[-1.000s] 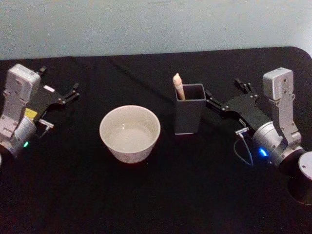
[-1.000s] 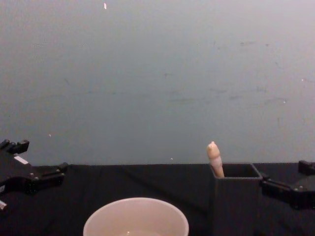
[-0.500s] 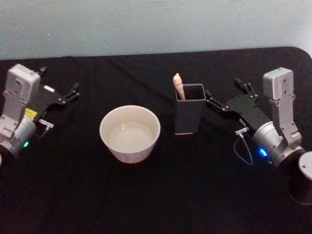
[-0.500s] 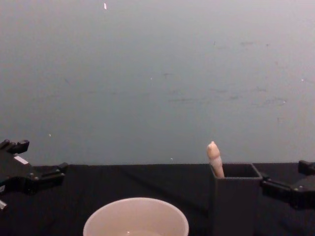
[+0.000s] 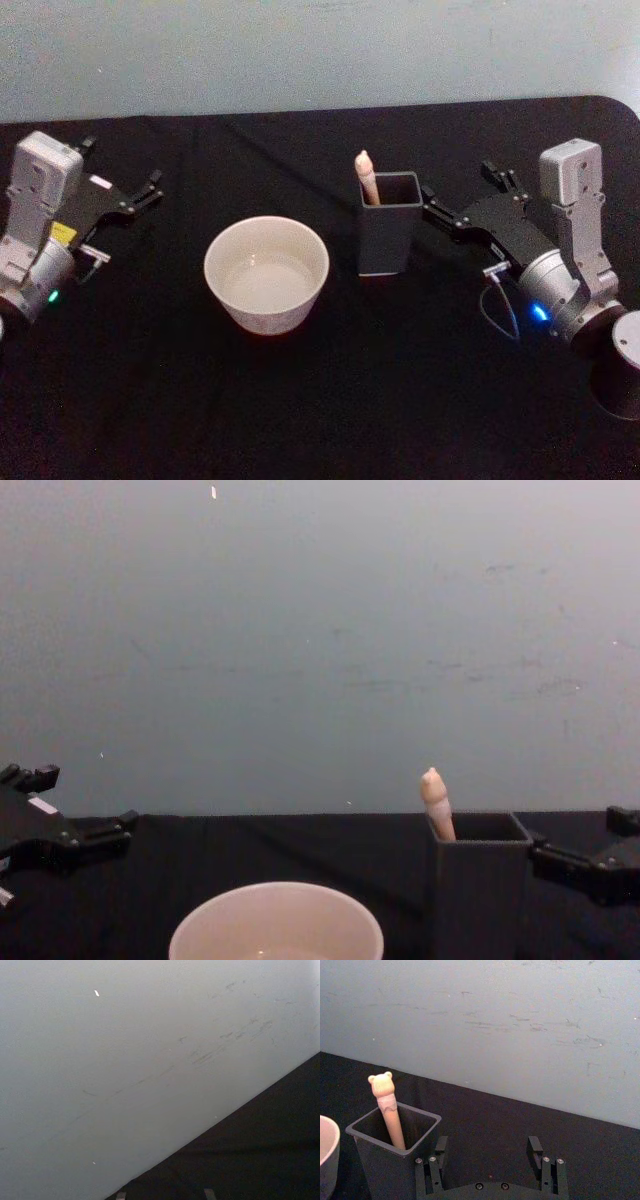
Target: Pick up the stirring spoon with one hand, stir inside the cup, then place it back in its original position.
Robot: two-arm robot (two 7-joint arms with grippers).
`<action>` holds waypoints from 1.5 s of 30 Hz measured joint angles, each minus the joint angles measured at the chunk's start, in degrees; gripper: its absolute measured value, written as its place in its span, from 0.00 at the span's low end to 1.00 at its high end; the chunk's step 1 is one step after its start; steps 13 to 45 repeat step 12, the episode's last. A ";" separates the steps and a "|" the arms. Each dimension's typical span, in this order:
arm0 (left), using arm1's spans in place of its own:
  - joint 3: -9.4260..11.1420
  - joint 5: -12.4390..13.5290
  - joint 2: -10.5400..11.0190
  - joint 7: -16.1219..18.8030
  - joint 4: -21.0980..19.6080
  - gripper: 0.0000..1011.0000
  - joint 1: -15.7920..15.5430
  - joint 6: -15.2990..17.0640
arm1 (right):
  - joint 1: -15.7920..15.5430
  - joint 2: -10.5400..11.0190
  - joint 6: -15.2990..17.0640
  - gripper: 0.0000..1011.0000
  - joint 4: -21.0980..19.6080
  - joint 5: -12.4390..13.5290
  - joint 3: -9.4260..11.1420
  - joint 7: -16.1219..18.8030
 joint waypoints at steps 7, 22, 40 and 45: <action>0.00 0.00 0.00 0.00 0.00 0.99 0.00 0.00 | 0.00 0.00 0.00 0.99 0.00 0.00 0.00 0.00; 0.00 0.00 0.00 0.00 0.00 0.99 0.00 0.00 | 0.00 0.00 0.00 0.99 0.00 0.00 0.00 0.00; 0.00 0.00 0.00 0.00 0.00 0.99 0.00 0.00 | 0.00 0.00 0.00 0.99 0.00 0.00 0.00 0.00; 0.00 0.00 0.00 0.00 0.00 0.99 0.00 0.00 | 0.00 0.00 0.00 0.99 0.00 0.00 0.00 0.00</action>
